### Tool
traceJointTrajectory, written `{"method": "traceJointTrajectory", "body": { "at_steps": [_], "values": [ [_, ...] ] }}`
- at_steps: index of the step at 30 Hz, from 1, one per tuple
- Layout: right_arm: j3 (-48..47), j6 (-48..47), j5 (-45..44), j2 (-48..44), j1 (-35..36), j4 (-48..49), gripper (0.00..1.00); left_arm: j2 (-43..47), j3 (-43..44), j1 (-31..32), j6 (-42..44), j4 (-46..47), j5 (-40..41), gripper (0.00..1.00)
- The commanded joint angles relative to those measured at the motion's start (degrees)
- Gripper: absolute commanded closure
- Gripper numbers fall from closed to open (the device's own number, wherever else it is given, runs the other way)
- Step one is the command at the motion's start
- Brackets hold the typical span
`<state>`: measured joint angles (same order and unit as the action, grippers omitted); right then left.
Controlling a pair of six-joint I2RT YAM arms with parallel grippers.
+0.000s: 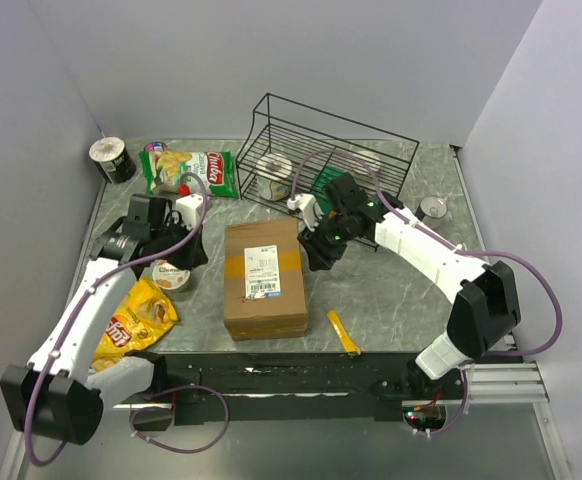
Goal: Unpack the express box
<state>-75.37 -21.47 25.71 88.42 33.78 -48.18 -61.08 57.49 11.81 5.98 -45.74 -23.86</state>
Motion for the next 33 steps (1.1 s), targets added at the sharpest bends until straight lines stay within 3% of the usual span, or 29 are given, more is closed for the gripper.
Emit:
{"method": "traceJointTrajectory", "body": {
  "at_steps": [1,11,15,18,28,33],
  "values": [
    [-5.8,1.3,3.0,0.3,3.6,1.9,0.5,-4.1,3.2,-0.3,-0.7,1.5,2.6,0.99],
    [-12.7,0.4,1.7,5.0,13.6,1.6,0.51,-10.2,4.9,-1.8,-0.9,-2.4,1.1,0.99],
    [-14.2,0.8,1.4,6.7,15.3,2.6,0.51,-9.8,4.5,-5.2,-2.4,-2.3,8.0,0.99],
    [-16.8,1.3,2.4,8.6,17.1,3.1,0.5,-9.6,3.2,-10.2,-0.3,-3.4,6.5,0.99],
    [-29.7,2.2,-0.6,18.0,22.9,6.3,0.5,-21.4,1.5,-10.8,-4.6,0.6,2.9,0.99],
    [-33.4,2.8,-1.2,20.2,25.1,7.6,0.5,-23.0,0.8,-10.7,-8.6,5.7,3.3,0.99]
  ]
}}
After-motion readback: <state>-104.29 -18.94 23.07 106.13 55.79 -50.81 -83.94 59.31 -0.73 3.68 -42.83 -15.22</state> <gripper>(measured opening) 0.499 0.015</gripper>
